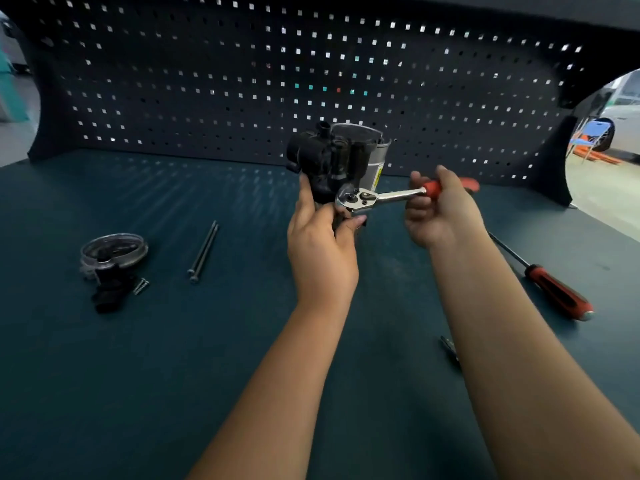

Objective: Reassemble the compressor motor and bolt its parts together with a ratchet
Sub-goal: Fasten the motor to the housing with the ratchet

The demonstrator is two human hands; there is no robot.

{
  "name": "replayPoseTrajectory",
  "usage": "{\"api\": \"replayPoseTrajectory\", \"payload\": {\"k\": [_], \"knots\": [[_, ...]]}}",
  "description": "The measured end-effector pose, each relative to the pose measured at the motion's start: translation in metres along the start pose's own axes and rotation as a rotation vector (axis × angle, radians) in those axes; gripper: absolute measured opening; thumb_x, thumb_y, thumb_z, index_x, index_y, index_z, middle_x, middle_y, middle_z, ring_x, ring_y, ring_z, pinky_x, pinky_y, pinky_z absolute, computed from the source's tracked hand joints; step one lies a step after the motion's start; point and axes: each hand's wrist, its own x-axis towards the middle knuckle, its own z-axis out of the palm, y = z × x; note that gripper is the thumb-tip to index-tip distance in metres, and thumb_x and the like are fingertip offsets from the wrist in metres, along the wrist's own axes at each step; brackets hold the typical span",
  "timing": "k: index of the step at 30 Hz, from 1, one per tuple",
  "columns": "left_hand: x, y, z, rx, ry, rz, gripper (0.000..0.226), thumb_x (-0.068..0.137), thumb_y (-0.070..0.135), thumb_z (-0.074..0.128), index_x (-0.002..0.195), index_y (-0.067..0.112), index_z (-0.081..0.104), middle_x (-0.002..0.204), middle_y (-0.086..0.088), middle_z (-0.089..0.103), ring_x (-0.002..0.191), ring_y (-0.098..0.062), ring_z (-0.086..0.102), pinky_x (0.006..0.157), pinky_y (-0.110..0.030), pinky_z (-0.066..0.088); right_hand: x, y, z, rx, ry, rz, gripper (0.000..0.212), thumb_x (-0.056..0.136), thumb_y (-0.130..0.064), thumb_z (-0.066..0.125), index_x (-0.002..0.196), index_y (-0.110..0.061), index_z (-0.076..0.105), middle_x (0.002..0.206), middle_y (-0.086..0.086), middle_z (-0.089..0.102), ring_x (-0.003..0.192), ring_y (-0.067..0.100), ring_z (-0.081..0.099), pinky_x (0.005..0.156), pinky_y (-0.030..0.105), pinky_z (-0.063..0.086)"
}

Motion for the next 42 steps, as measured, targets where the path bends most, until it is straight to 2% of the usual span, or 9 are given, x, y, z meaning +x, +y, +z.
{"api": "replayPoseTrajectory", "payload": {"k": [6, 10, 21, 25, 29, 32, 34, 40, 42], "knots": [[0.0, -0.002, -0.001, -0.012, 0.043, -0.02, 0.02, 0.075, 0.017, 0.077, 0.09, 0.004, 0.073, 0.15, -0.002, 0.035, 0.113, -0.015, 0.055, 0.093, -0.019, 0.042, -0.002, 0.014, -0.012, 0.17, 0.035, -0.014, 0.016, 0.097, -0.026, 0.047, 0.084, -0.017, 0.045, 0.046, -0.003, 0.056, 0.029, 0.003, 0.037, 0.033, 0.011, 0.026], [-0.002, -0.003, -0.001, -0.035, 0.024, -0.002, 0.026, 0.07, 0.015, 0.082, 0.093, 0.007, 0.073, 0.151, -0.001, 0.033, 0.104, 0.019, 0.035, 0.085, 0.007, 0.024, -0.047, 0.034, -0.035, 0.42, 0.168, -0.065, 0.015, 0.094, -0.013, 0.05, 0.079, -0.012, 0.048, 0.05, 0.001, 0.059, 0.034, 0.006, 0.052, 0.036, 0.013, 0.039], [-0.004, -0.014, -0.005, -0.039, -0.044, 0.043, 0.035, 0.07, 0.011, 0.082, 0.103, 0.015, 0.072, 0.154, 0.005, 0.026, 0.121, 0.013, 0.032, 0.091, 0.006, 0.021, -0.117, 0.057, -0.025, 0.774, 0.295, -0.098, 0.047, 0.096, -0.011, 0.05, 0.05, -0.002, 0.053, 0.043, 0.005, 0.057, 0.053, 0.023, 0.069, 0.068, 0.037, 0.058], [-0.004, -0.016, -0.006, -0.018, -0.062, 0.048, 0.032, 0.072, 0.009, 0.079, 0.102, 0.014, 0.072, 0.154, 0.007, 0.025, 0.119, 0.011, 0.034, 0.093, 0.005, 0.022, -0.115, 0.054, -0.02, 0.776, 0.222, -0.129, 0.024, 0.097, -0.015, 0.048, 0.074, -0.006, 0.048, 0.051, 0.01, 0.064, 0.054, 0.024, 0.069, 0.062, 0.038, 0.06], [-0.004, -0.019, -0.009, -0.064, -0.091, 0.04, 0.033, 0.081, -0.001, 0.063, 0.106, 0.019, 0.071, 0.15, 0.014, 0.025, 0.116, 0.02, 0.029, 0.089, 0.009, 0.022, -0.093, 0.028, -0.021, 0.694, 0.141, -0.251, 0.024, 0.096, -0.014, 0.048, 0.073, -0.007, 0.048, 0.064, 0.006, 0.058, 0.062, 0.017, 0.065, 0.058, 0.029, 0.059], [0.001, -0.021, -0.013, -0.194, -0.144, -0.039, 0.05, 0.085, -0.01, 0.043, 0.102, 0.027, 0.071, 0.143, 0.024, 0.024, 0.109, 0.035, 0.024, 0.09, 0.009, 0.022, -0.077, 0.003, -0.031, 0.534, 0.072, -0.448, 0.022, 0.096, -0.014, 0.047, 0.075, -0.01, 0.048, 0.066, 0.004, 0.06, 0.057, 0.016, 0.066, 0.056, 0.023, 0.055], [0.005, -0.023, -0.016, -0.253, -0.168, -0.082, 0.059, 0.084, -0.014, 0.035, 0.096, 0.031, 0.071, 0.147, 0.023, 0.026, 0.118, 0.026, 0.027, 0.096, 0.006, 0.022, -0.065, -0.014, -0.044, 0.279, 0.023, -0.558, 0.021, 0.097, -0.017, 0.047, 0.077, -0.011, 0.049, 0.064, 0.004, 0.066, 0.056, 0.018, 0.067, 0.054, 0.022, 0.053], [0.012, -0.033, -0.016, -0.347, -0.197, -0.122, 0.067, 0.077, -0.017, 0.028, 0.092, 0.03, 0.075, 0.148, 0.024, 0.033, 0.128, 0.009, 0.037, 0.097, 0.0, 0.03, -0.02, -0.005, -0.094, -0.873, -0.127, -0.654, 0.013, 0.091, -0.002, 0.058, 0.081, -0.009, 0.054, 0.075, 0.012, 0.065, 0.06, 0.021, 0.067, 0.061, 0.028, 0.057], [0.013, -0.037, -0.016, -0.359, -0.206, -0.117, 0.068, 0.076, -0.018, 0.028, 0.093, 0.03, 0.074, 0.148, 0.023, 0.034, 0.13, 0.008, 0.037, 0.104, -0.008, 0.03, -0.01, 0.007, -0.111, -1.292, -0.191, -0.749, 0.013, 0.085, -0.001, 0.065, 0.083, -0.01, 0.057, 0.076, 0.004, 0.063, 0.07, 0.019, 0.06, 0.07, 0.015, 0.046]]}}
